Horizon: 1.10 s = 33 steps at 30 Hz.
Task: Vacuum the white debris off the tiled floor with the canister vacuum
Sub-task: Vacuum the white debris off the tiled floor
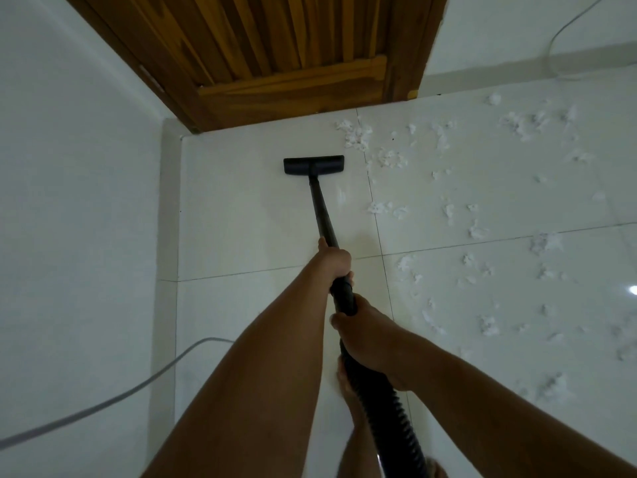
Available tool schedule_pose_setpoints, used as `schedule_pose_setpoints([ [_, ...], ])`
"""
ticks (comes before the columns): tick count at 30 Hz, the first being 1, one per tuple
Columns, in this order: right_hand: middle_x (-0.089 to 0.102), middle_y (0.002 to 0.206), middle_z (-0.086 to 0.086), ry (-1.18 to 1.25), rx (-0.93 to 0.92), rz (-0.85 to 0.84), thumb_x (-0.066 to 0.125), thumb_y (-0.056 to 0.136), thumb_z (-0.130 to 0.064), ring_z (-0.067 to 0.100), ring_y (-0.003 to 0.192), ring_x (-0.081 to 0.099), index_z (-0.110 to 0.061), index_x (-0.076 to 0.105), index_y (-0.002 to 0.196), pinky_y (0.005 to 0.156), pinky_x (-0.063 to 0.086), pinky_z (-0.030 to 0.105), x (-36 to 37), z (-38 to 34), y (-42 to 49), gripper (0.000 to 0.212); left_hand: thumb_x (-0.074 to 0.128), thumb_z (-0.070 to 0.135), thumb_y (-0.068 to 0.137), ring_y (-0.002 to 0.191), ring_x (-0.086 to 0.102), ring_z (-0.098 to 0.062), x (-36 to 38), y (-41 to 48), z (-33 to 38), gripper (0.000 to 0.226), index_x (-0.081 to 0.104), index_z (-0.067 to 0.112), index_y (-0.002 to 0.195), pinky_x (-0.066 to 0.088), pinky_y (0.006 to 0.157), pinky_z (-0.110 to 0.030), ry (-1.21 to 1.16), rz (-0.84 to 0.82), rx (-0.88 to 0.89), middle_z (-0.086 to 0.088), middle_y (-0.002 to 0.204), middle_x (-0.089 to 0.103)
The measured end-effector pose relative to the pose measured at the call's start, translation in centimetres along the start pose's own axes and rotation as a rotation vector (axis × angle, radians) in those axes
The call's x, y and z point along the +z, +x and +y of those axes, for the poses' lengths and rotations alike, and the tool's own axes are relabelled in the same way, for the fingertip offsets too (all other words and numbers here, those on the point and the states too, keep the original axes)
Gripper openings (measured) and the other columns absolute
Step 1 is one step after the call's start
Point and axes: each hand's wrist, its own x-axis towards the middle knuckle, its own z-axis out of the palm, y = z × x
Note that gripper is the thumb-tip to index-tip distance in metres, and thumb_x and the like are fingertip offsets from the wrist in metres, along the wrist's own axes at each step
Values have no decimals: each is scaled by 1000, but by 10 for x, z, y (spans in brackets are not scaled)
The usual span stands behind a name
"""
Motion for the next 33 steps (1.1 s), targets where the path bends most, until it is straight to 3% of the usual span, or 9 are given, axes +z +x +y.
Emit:
schedule_pose_setpoints([
  [5,60,82,13,-50,4,16,43,107,-19,10,31,55,-32,26,155,37,46,20,6,47,-24,53,35,13,105,61,53,-16,20,-28,-49,73,-2,42,161,53,65,-29,20,6,4,-13,84,57],
  [10,60,86,15,-108,-4,-2,42,107,-18,10,28,53,-31,24,156,35,44,18,4,119,-48,53,36,17,107,60,53,-14,55,-58,-111,72,-5,45,160,50,52,-26,-6,18,-5,-12,83,58],
  [14,58,85,7,-225,-47,38,41,109,-19,6,40,52,-25,27,156,31,36,12,1,187,-77,50,35,21,109,61,54,-13,93,-90,-172,71,-9,43,160,50,49,-24,29,-7,-20,-12,87,59],
  [19,60,107,7,-340,-87,55,40,109,-27,11,66,55,-27,14,162,60,47,23,-1,245,-93,59,35,22,110,62,54,-14,121,-111,-215,70,-10,42,160,49,48,-25,7,-27,-9,-12,87,58],
  [23,61,99,8,-276,-89,27,40,110,-23,11,60,56,-25,21,159,40,43,18,-5,243,-96,52,36,22,110,62,54,-14,123,-111,-216,70,-8,41,160,51,53,-25,-25,-9,-7,-12,87,58],
  [26,60,96,7,-326,-101,49,42,109,-24,10,60,54,-20,24,158,47,44,20,-9,234,-90,52,38,20,109,63,54,-14,121,-105,-206,72,-7,43,160,52,55,-26,-57,-1,-10,-13,89,58],
  [31,58,98,10,-300,-48,11,42,109,-18,15,54,59,-18,31,153,47,55,22,-15,194,-79,45,39,18,107,65,55,-16,106,-82,-175,75,-7,46,159,53,57,-28,-89,-9,2,-15,96,60],
  [33,59,90,11,-200,-21,34,42,109,-19,13,45,55,-24,29,155,34,44,15,-13,175,-71,48,39,18,107,64,55,-15,96,-70,-160,74,-5,45,160,52,54,-27,-90,-16,12,-14,92,59],
])
